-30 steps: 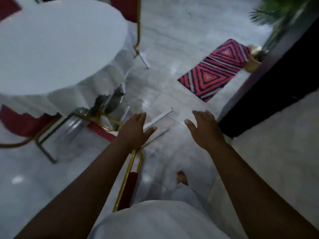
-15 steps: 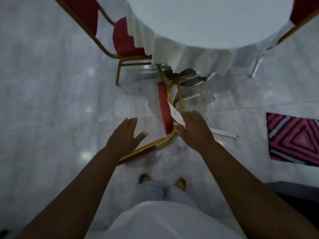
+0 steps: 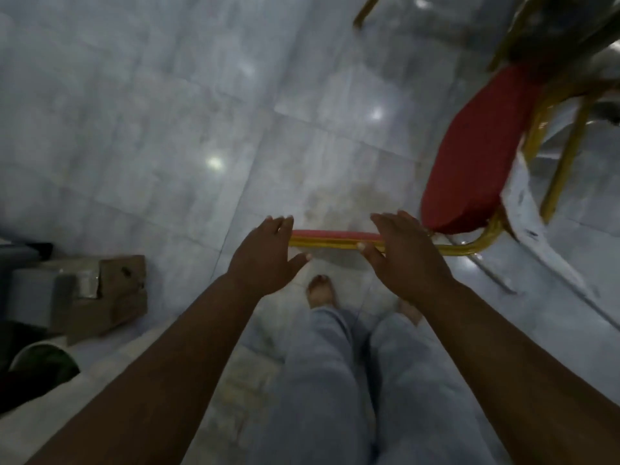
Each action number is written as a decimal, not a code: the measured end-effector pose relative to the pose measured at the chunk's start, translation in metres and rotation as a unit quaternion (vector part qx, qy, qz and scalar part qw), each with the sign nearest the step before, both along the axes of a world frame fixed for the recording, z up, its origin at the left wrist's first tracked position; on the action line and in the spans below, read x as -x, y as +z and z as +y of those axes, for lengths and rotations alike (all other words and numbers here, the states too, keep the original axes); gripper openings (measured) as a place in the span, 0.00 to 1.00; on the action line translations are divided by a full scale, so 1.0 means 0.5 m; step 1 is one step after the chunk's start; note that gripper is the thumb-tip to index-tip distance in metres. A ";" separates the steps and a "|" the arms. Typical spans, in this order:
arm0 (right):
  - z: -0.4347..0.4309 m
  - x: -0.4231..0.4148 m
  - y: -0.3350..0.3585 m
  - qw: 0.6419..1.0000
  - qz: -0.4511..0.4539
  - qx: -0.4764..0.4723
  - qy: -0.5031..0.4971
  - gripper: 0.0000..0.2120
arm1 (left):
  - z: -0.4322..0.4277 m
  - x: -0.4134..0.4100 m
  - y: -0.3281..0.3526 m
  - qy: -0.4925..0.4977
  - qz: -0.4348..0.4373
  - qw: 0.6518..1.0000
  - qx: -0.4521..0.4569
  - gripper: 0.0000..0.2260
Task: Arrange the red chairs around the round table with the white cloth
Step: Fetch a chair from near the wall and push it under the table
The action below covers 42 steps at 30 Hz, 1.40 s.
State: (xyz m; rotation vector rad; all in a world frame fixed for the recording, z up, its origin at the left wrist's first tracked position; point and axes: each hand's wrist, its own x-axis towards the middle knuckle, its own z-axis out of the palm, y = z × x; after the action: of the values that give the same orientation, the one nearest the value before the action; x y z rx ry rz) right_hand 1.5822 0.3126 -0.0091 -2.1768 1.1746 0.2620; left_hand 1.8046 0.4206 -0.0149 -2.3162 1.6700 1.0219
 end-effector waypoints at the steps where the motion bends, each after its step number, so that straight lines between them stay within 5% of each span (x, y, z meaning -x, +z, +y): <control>1: 0.008 -0.017 -0.050 1.000 0.004 -0.015 0.020 0.28 | 0.006 -0.012 -0.051 0.007 -0.001 1.000 -0.014 0.37; 10: 0.028 -0.089 -0.369 0.987 0.059 -0.049 0.143 0.22 | 0.036 -0.057 -0.400 0.044 0.018 0.993 -0.104 0.33; 20: 0.038 -0.083 -0.447 0.988 0.039 -0.017 0.148 0.15 | -0.005 -0.105 -0.444 -0.059 -0.042 0.986 -0.151 0.26; 29: 0.026 0.006 -0.291 0.993 0.019 0.024 0.114 0.13 | -0.038 -0.011 -0.237 -0.121 -0.076 0.979 -0.142 0.23; 42: 0.022 0.225 0.237 0.991 -0.093 0.084 0.037 0.11 | -0.145 0.372 0.356 -0.215 -0.112 0.970 -0.033 0.07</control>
State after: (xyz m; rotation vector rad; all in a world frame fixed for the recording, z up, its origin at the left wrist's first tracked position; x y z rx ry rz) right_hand 1.4696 0.3234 0.1094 -2.3369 1.0443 -0.0094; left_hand 1.6187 0.3484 0.1631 -1.8266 1.8884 0.6870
